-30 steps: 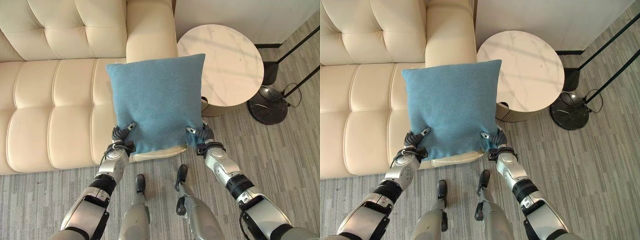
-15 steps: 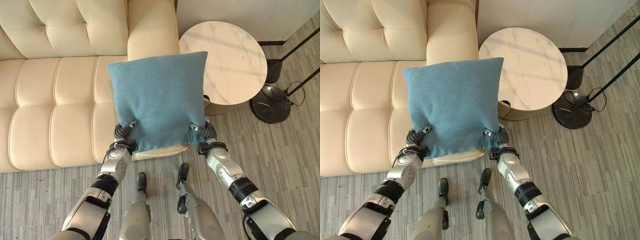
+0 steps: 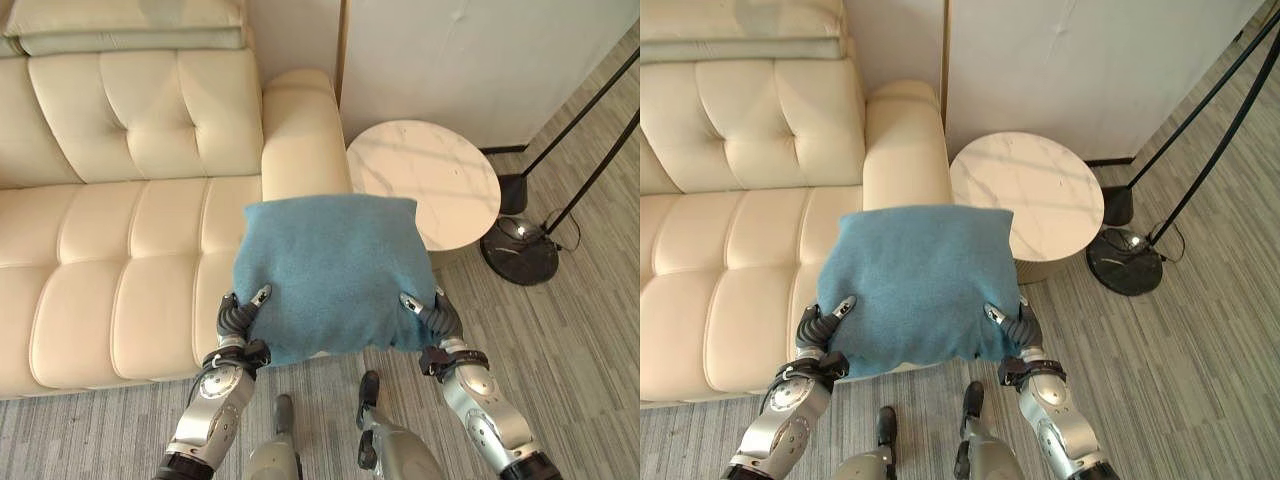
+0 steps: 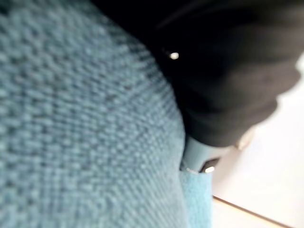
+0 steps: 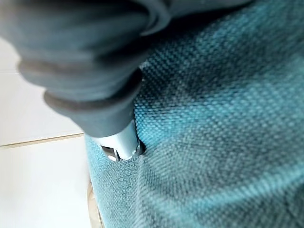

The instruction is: Pick up all the scattered cushions and arrange them neatly on the sofa.

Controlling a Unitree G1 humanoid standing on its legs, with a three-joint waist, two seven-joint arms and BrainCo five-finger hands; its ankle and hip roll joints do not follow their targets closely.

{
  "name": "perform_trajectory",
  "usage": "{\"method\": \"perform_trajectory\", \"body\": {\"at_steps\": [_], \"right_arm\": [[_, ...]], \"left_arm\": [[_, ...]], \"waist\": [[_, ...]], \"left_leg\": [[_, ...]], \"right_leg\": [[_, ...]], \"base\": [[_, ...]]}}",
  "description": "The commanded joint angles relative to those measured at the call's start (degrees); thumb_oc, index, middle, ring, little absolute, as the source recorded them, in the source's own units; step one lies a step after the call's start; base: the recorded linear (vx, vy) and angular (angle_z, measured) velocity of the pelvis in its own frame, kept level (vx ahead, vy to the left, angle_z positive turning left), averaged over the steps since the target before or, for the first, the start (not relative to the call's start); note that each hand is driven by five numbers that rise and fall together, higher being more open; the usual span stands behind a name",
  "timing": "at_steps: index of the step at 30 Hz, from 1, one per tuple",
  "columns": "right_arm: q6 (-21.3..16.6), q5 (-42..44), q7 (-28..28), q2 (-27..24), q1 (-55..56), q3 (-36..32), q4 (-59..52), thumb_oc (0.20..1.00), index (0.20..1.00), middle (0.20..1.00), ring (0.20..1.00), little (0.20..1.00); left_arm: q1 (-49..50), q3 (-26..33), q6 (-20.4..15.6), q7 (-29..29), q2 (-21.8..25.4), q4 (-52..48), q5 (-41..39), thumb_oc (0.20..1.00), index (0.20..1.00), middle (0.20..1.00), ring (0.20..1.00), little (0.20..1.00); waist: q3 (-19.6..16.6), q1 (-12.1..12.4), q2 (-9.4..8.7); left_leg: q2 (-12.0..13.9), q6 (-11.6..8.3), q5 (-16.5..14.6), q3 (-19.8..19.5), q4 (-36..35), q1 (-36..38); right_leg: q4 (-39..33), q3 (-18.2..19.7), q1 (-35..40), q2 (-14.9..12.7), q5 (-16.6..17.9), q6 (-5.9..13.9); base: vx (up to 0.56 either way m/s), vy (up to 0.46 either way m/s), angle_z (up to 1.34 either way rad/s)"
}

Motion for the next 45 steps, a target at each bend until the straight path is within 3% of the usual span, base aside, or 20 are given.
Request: {"method": "perform_trajectory", "body": {"at_steps": [1, 3, 4, 7, 9, 12, 17, 20, 24, 26, 29, 30, 31, 32, 33, 34, 35, 37, 39, 45], "right_arm": [[-5.09, -1.23, 4.93, 4.83, -8.33, 2.01, -7.68, 0.2, 0.2, 0.2, 0.2, 0.2], [-5.33, -1.09, 4.97, 4.48, -7.86, 1.97, -8.04, 0.2, 0.2, 0.2, 0.2, 0.2], [-5.18, -1.13, 5.69, 3.95, -7.84, 2.19, -7.74, 0.2, 0.2, 0.2, 0.2, 0.2], [-4.97, -1.37, 5.86, 3.79, -7.73, 2.09, -7.68, 0.2, 0.2, 0.2, 0.2, 0.2], [-4.94, -2.05, 6.02, 3.53, -8.21, 1.88, -7.53, 0.2, 0.2, 0.2, 0.2, 0.2], [-4.97, -2.2, 5.84, 3.64, -8.7, 2.22, -7.31, 0.2, 0.2, 0.2, 0.2, 0.2], [-5.35, -1.03, 5.18, 3.04, -8.46, 2.14, -6.73, 0.2, 0.2, 0.2, 0.2, 0.2], [-5.93, -0.42, 4.91, 2.07, -8.07, 1.44, -6.84, 0.2, 0.2, 0.2, 0.2, 0.2], [-6.12, -0.33, 4.3, 1.25, -8.86, 0.97, -6.0, 0.2, 0.2, 0.2, 0.2, 0.2], [-6.26, 0.56, 4.63, 0.98, -8.46, 0.84, -6.27, 0.2, 0.2, 0.2, 0.2, 0.2], [-6.61, 0.87, 4.72, 0.82, -8.26, 0.55, -6.49, 0.2, 0.2, 0.2, 0.2, 0.2], [-6.81, 0.89, 4.51, 0.74, -7.98, 0.1, -6.5, 0.2, 0.2, 0.2, 0.2, 0.2], [-6.99, 1.1, 4.5, 0.72, -7.02, -0.98, -6.99, 0.2, 0.2, 0.2, 0.2, 0.2], [-6.98, 1.1, 4.5, 0.66, -6.93, -0.96, -7.04, 0.2, 0.2, 0.2, 0.2, 0.2], [-7.1, 1.43, 4.56, 0.5, -5.72, -2.19, -7.5, 0.2, 0.2, 0.2, 0.2, 0.2], [-7.08, 1.45, 4.57, 0.44, -5.62, -2.17, -7.57, 0.2, 0.2, 0.2, 0.2, 0.2], [-7.31, 1.83, 4.58, 0.86, -4.37, -3.38, -8.08, 0.2, 0.2, 0.2, 0.2, 0.2], [-7.14, 2.2, 4.7, 0.97, -3.45, -4.03, -8.42, 0.2, 0.2, 0.2, 0.2, 0.2], [-7.01, 2.35, 4.86, 1.06, -3.22, -4.15, -8.28, 0.2, 0.2, 0.2, 0.2, 0.2], [-6.79, 2.78, 5.6, 2.68, -4.2, -3.48, -7.21, 0.2, 0.2, 0.2, 0.2, 0.2]], "left_arm": [[-7.1, -1.37, -5.53, -4.03, -0.94, -7.89, 3.98, 0.2, 0.2, 0.2, 0.2, 0.2], [-5.94, -0.85, -6.03, -4.35, -0.31, -8.91, 3.81, 0.2, 0.2, 0.2, 0.2, 0.2], [-4.55, -0.61, -5.96, -4.82, -0.28, -9.35, 3.36, 0.2, 0.2, 0.2, 0.2, 0.2], [-4.03, -0.21, -5.78, -4.9, -0.17, -9.4, 3.35, 0.2, 0.2, 0.2, 0.2, 0.2], [-3.23, 0.5, -5.5, -4.73, -0.35, -9.48, 3.72, 0.2, 0.2, 0.2, 0.2, 0.2], [-2.49, 1.07, -5.41, -4.54, -0.42, -9.53, 3.94, 0.2, 0.2, 0.2, 0.2, 0.2], [-2.18, 1.17, -4.96, -4.48, -0.57, -8.89, 3.7, 0.2, 0.2, 0.2, 0.2, 0.2], [-2.88, 1.13, -5.0, -4.31, -0.66, -9.08, 3.72, 0.2, 0.2, 0.2, 0.2, 0.2], [-4.06, 1.06, -5.39, -3.91, -1.03, -8.88, 3.6, 0.2, 0.2, 0.2, 0.2, 0.2], [-3.79, 1.24, -5.39, -3.84, -1.6, -9.34, 3.19, 0.2, 0.2, 0.2, 0.2, 0.2], [-3.85, 0.95, -5.59, -3.71, -1.87, -9.29, 3.0, 0.2, 0.2, 0.2, 0.2, 0.2], [-3.97, 0.83, -5.58, -3.69, -2.09, -9.23, 2.82, 0.2, 0.2, 0.2, 0.2, 0.2], [-3.45, 0.76, -5.53, -3.78, -2.57, -9.46, 2.73, 0.2, 0.2, 0.2, 0.2, 0.2], [-3.35, 0.75, -5.5, -3.78, -2.62, -9.53, 2.74, 0.2, 0.2, 0.2, 0.2, 0.2], [-2.85, 0.96, -5.43, -3.92, -2.89, -9.66, 2.66, 0.2, 0.2, 0.2, 0.2, 0.2], [-2.75, 0.95, -5.41, -3.93, -2.94, -9.71, 2.66, 0.2, 0.2, 0.2, 0.2, 0.2], [-2.38, 0.82, -5.14, -4.32, -3.23, -9.77, 2.74, 0.2, 0.2, 0.2, 0.2, 0.2], [-1.84, 0.97, -4.93, -4.75, -3.43, -9.91, 2.93, 0.2, 0.2, 0.2, 0.2, 0.2], [-1.22, 1.28, -4.81, -5.33, -3.11, -10.05, 3.35, 0.2, 0.2, 0.2, 0.2, 0.2], [-0.32, 2.06, -4.74, -6.1, -2.33, -10.18, 4.32, 0.2, 0.2, 0.2, 0.2, 0.2]], "waist": [[-0.27, -0.6, 0.84], [-0.39, -0.22, 1.31], [-1.57, 0.73, 1.72], [-2.46, 1.17, 1.77], [-4.73, 2.56, 1.03], [-4.93, 3.58, 0.67], [-3.83, 4.36, 0.59], [-2.17, 3.79, 1.43], [-1.04, 3.3, 1.79], [-1.8, 2.26, -0.03], [-2.15, 1.74, -0.5], [-2.41, 1.25, -0.55], [-3.21, 0.01, -0.08], [-3.18, -0.03, -0.02], [-3.79, -1.32, 0.58], [-3.79, -1.34, 0.64], [-4.13, -2.36, 1.45], [-4.82, -3.31, 2.6], [-5.36, -3.35, 2.85], [-5.68, -2.26, 1.38]], "left_leg": [[0.2, 0.9, -4.63, 1.86, -0.62, 0.37], [0.54, 1.12, -4.04, 2.43, -0.62, -0.01], [0.45, 1.54, -3.59, 3.19, -0.62, -0.05], [0.41, 1.62, -3.43, 3.53, -0.62, -0.34], [-0.39, 1.62, -2.06, 4.49, -0.62, -1.37], [-0.19, 1.34, -0.81, 5.44, -0.62, -2.23], [1.71, -1.33, 3.86, 4.24, 0.32, -5.56], [2.33, -2.71, 5.84, 2.33, 1.53, -8.2], [2.65, -3.32, 5.41, 1.22, 3.44, -10.08], [4.61, -1.92, -0.39, 1.95, 9.53, -7.6], [6.0, -2.09, -2.03, 2.47, 10.8, -5.88], [7.52, -2.43, -2.24, 4.07, 10.5, -4.42], [10.8, -3.91, -2.74, 7.6, 8.65, -0.86], [10.81, -3.98, -2.59, 7.58, 8.38, -0.64], [13.24, -5.14, -1.75, 11.75, 6.33, 1.74], [13.23, -5.19, -1.58, 11.77, 6.03, 1.96], [14.31, -6.27, -0.43, 15.42, 3.99, 2.85], [14.13, -6.73, 0.78, 17.61, 0.27, 4.25], [13.5, -6.64, -0.18, 17.15, -0.32, 4.6], [9.96, -4.29, -3.25, 15.65, -0.4, 5.15]], "right_leg": [[4.56, 2.39, 3.07, -3.06, -10.43, 7.66], [8.1, 3.47, 3.67, -2.26, -13.25, 6.87], [12.34, 3.85, 6.91, -0.59, -17.51, 5.82], [12.69, 3.74, 7.98, -0.02, -18.36, 5.54], [10.91, 5.34, 12.77, 2.35, -20.17, 4.77], [8.6, 5.55, 14.51, 3.22, -21.68, 3.65], [4.27, 6.25, 15.6, 7.09, -24.92, 0.17], [4.07, 3.78, 14.96, 7.86, -24.88, -0.64], [5.02, 1.06, 13.14, 7.15, -24.39, -0.98], [4.1, -3.04, 12.27, 4.57, -23.22, -1.37], [3.46, -5.27, 12.48, 3.76, -22.79, -1.54], [3.29, -6.85, 12.35, 3.37, -22.64, -1.53], [2.92, -8.86, 12.77, 2.84, -23.39, -1.12], [2.9, -8.91, 12.91, 2.9, -23.41, -1.14], [2.95, -11.58, 12.83, 2.17, -23.09, -0.93], [2.93, -11.61, 12.93, 2.21, -23.09, -0.93], [2.96, -14.06, 12.99, 1.37, -22.59, -0.56], [3.35, -16.33, 13.05, 0.63, -21.85, 0.05], [3.67, -17.21, 13.25, -0.09, -21.14, 0.67], [4.82, -16.94, 13.29, -3.14, -19.12, 2.72]], "base": [[-0.13, 0.027, -0.19], [-0.2, 0.045, -0.11], [-0.15, 0.036, -0.02], [-0.07, -0.002, -0.18], [-0.18, -0.084, -0.13], [-0.12, -0.081, -0.23], [-0.15, -0.185, -0.16], [-0.2, -0.168, 0.48], [-0.17, -0.038, 0.61], [-0.15, -0.027, 0.98], [-0.05, -0.012, 0.84], [0.02, 0.094, 0.54], [0.02, 0.091, 0.65], [0.03, 0.176, 1.21], [-0.01, 0.093, 1.47], [-0.03, 0.236, 1.46], [-0.03, 0.215, 1.03], [0.0, 0.225, 0.91], [0.05, 0.26, 0.92], [0.03, 0.225, 0.17]]}}
